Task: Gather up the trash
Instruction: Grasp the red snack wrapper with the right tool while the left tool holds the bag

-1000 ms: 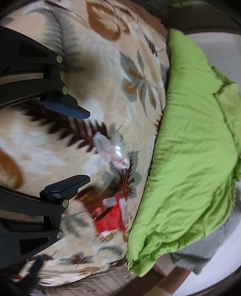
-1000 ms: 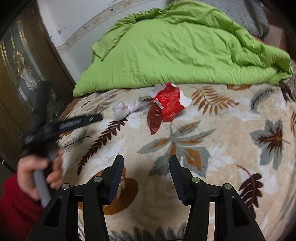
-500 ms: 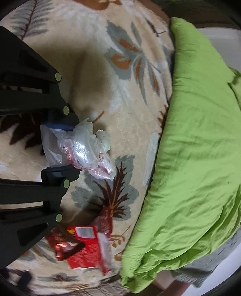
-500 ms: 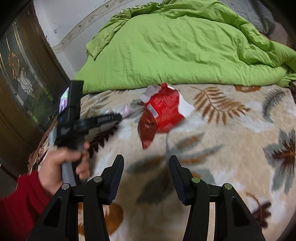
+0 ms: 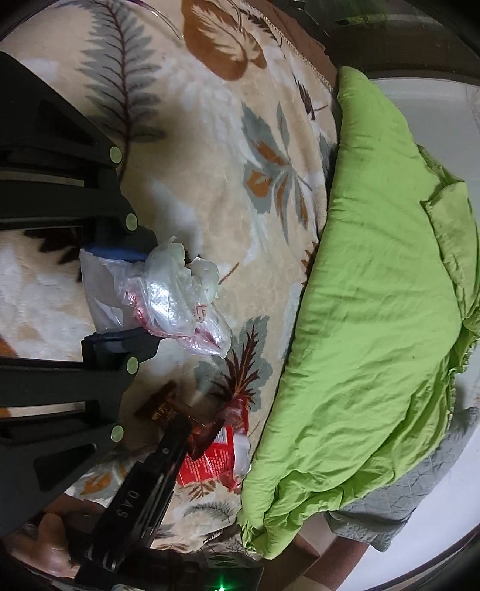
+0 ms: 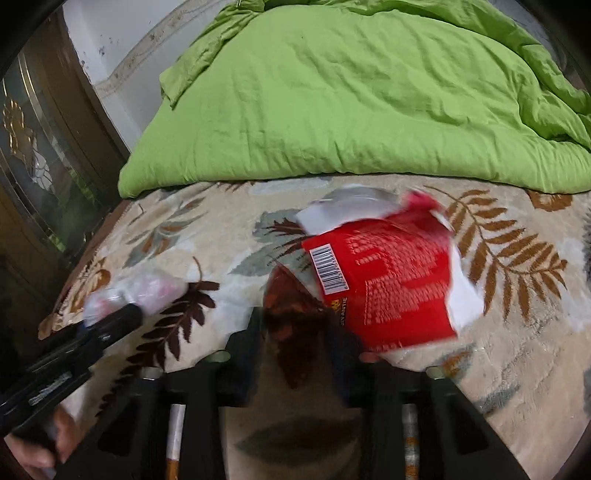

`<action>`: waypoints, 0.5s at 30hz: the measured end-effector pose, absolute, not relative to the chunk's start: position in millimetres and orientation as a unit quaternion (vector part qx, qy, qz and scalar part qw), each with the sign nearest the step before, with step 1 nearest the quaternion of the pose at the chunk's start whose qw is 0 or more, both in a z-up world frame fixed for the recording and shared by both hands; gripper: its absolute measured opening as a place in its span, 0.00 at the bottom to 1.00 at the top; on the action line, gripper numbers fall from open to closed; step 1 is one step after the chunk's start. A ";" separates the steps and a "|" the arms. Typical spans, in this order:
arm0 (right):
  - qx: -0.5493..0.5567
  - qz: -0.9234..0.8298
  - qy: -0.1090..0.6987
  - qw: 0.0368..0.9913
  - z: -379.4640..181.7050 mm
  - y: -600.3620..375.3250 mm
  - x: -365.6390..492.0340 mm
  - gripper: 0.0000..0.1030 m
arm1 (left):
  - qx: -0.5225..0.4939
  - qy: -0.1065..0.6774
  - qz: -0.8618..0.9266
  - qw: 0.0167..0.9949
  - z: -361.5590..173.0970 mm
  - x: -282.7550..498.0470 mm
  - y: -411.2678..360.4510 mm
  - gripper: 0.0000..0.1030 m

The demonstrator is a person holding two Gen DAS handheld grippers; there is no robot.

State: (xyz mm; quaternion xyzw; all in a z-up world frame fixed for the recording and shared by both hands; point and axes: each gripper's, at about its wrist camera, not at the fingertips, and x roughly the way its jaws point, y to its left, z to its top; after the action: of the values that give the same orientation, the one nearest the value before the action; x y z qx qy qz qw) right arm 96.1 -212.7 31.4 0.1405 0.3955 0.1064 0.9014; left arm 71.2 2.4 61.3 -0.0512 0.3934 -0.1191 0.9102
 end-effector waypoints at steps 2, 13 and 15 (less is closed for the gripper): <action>0.143 0.108 0.388 0.904 36.0 -215.5 84.2 0.30 | -0.052 0.390 -0.125 0.911 64.4 61.8 1.9 0.27; 0.160 0.129 0.369 0.906 64.3 -224.4 -28.1 0.29 | -0.023 0.373 -0.160 0.913 81.9 -16.2 -14.2 0.27; 0.164 0.131 0.363 0.908 70.8 -223.9 -50.7 0.29 | -0.023 0.370 -0.164 0.914 88.8 -36.0 -15.6 0.27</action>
State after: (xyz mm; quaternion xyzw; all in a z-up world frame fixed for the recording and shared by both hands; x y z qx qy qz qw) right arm -50.7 -223.9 70.8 0.1636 0.3633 0.1314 0.9078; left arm -36.0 -15.6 88.8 -0.0226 0.3704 -0.1642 0.9140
